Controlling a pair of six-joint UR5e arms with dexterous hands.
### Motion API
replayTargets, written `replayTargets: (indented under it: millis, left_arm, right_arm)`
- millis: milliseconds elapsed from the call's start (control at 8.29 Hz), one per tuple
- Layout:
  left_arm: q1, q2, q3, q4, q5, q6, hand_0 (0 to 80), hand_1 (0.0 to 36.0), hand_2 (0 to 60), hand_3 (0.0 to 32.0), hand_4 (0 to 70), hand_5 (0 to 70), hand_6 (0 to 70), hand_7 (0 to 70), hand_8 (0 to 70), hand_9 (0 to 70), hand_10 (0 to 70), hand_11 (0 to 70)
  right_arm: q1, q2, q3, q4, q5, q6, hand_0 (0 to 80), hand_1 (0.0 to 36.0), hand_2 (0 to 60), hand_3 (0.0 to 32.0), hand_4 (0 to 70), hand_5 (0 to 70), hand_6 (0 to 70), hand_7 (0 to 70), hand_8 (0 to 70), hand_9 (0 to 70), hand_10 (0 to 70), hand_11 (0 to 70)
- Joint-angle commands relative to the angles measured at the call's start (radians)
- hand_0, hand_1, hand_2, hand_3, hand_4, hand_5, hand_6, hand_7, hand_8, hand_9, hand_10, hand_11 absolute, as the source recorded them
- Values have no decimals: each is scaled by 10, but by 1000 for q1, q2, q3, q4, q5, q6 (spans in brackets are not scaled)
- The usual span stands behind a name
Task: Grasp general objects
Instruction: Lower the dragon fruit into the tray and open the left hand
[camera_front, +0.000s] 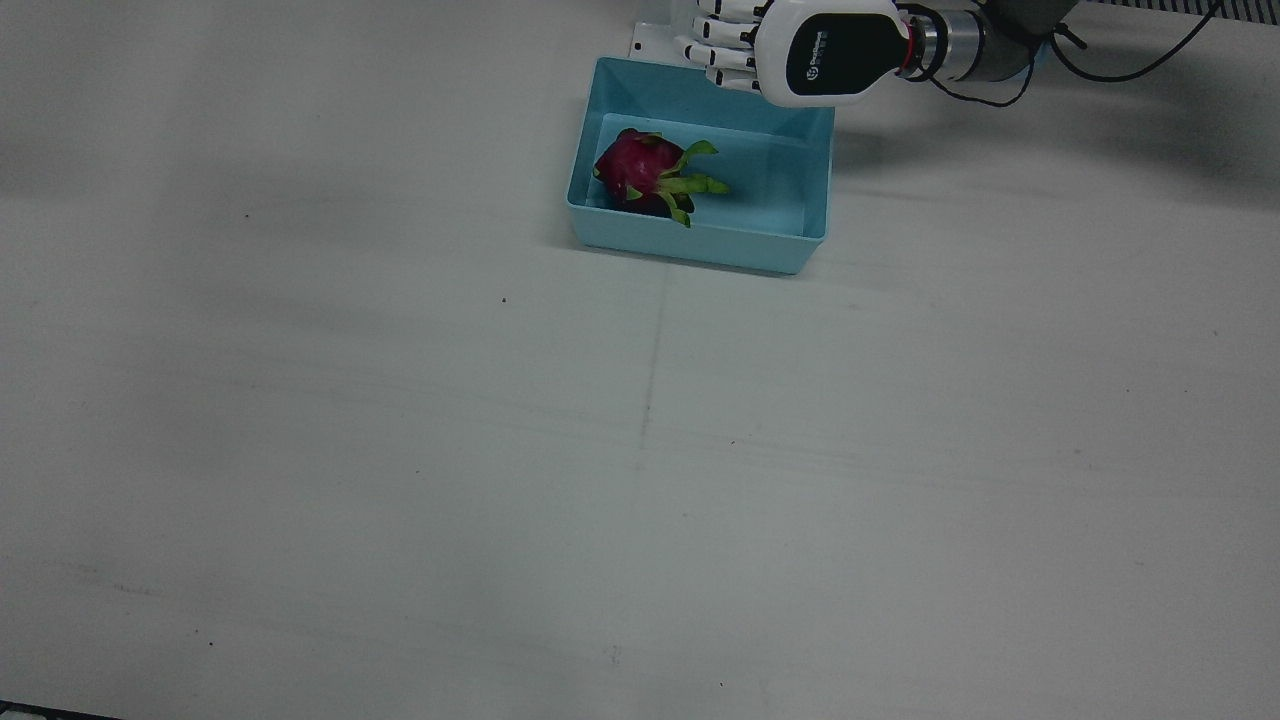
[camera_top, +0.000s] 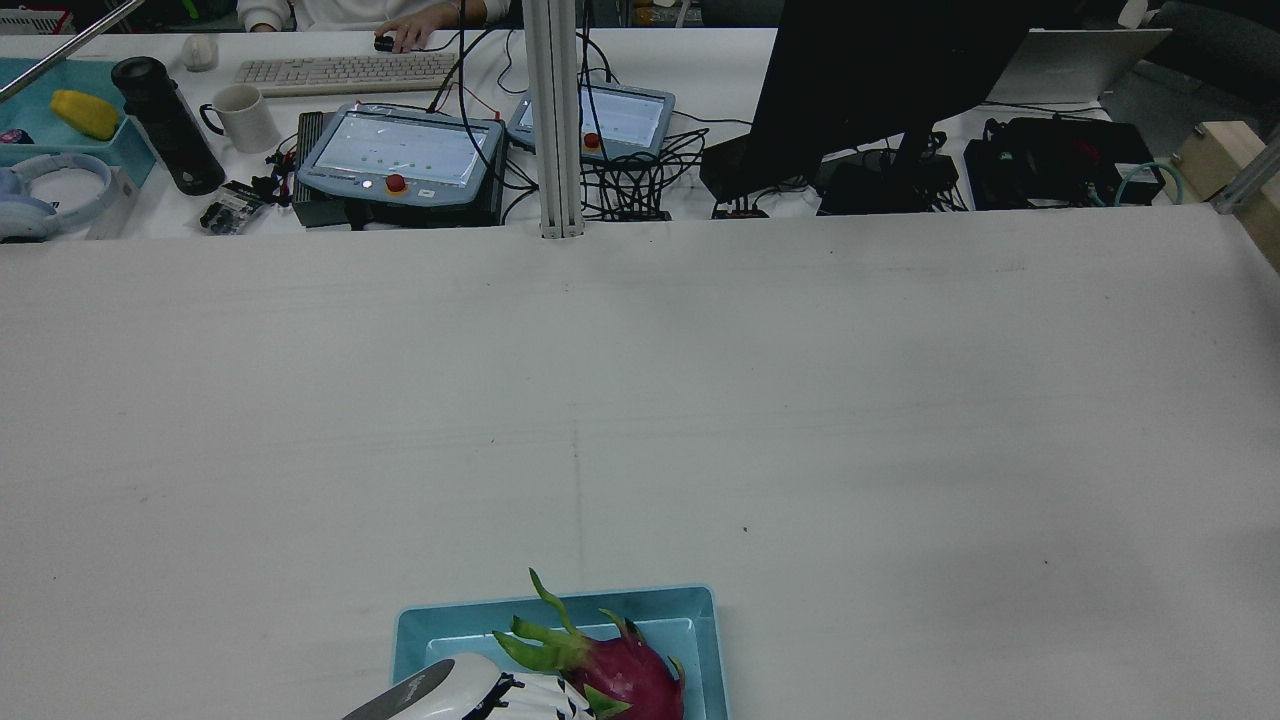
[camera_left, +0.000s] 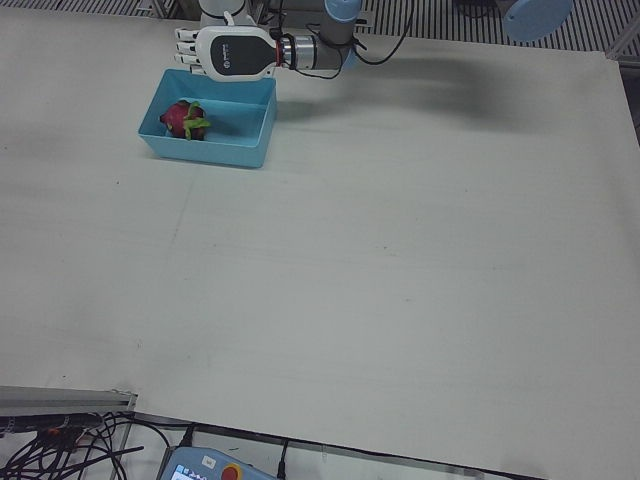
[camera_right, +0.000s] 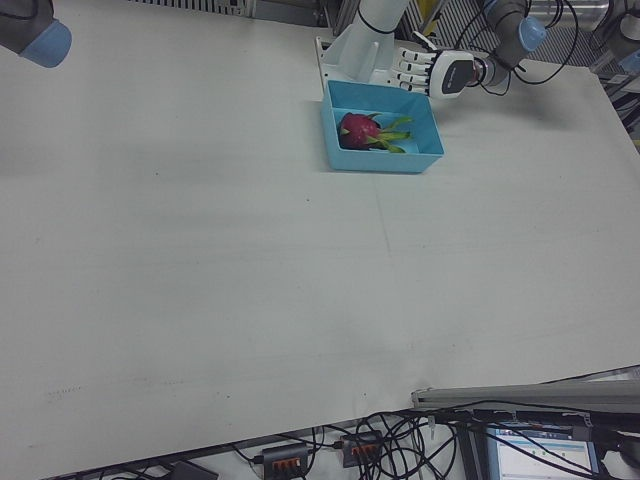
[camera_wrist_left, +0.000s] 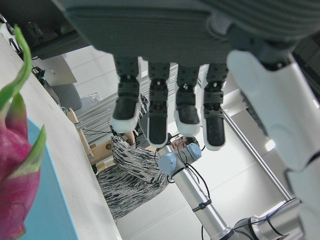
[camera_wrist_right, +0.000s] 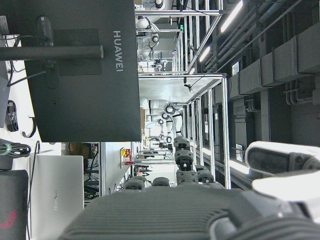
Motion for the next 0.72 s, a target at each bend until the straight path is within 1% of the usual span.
replayTargets:
  millis: [0,121,241,362,482,603]
  left_arm:
    - [-71,88,-46,4,-46,-37,469,73,431,0,351,700,700,700,698,700,700,700]
    - [-146,134,-48,1,-56,-108,463,67,425,0,328,700,700,700,698,700,700,700]
    - [-235,174,-48,-1,-57,-143,464,71,402,0,307,700,700,700,666,700,671,700]
    - [-319,229,-48,-5,-77,-181,463,73,379,0,279,700,700,700,628,700,631,700]
    - [-400,262,-48,1,-77,-205,461,70,328,0,244,700,700,700,571,700,585,700]
    - [-494,331,-45,-1,-79,-253,451,56,298,0,220,700,684,700,555,700,559,700]
  right_arm:
    - [0,0,-1,0,0,1,0,0,0,0,0,0,0,0,0,0,0,0]
    - [0,0,-1,0,0,1,0,0,0,0,0,0,0,0,0,0,0,0]
    - [0,0,-1,0,0,1,0,0,0,0,0,0,0,0,0,0,0,0]
    - [0,0,-1,0,0,1,0,0,0,0,0,0,0,0,0,0,0,0]
    - [0,0,-1,0,0,1,0,0,0,0,0,0,0,0,0,0,0,0]
    - [0,0,-1,0,0,1,0,0,0,0,0,0,0,0,0,0,0,0]
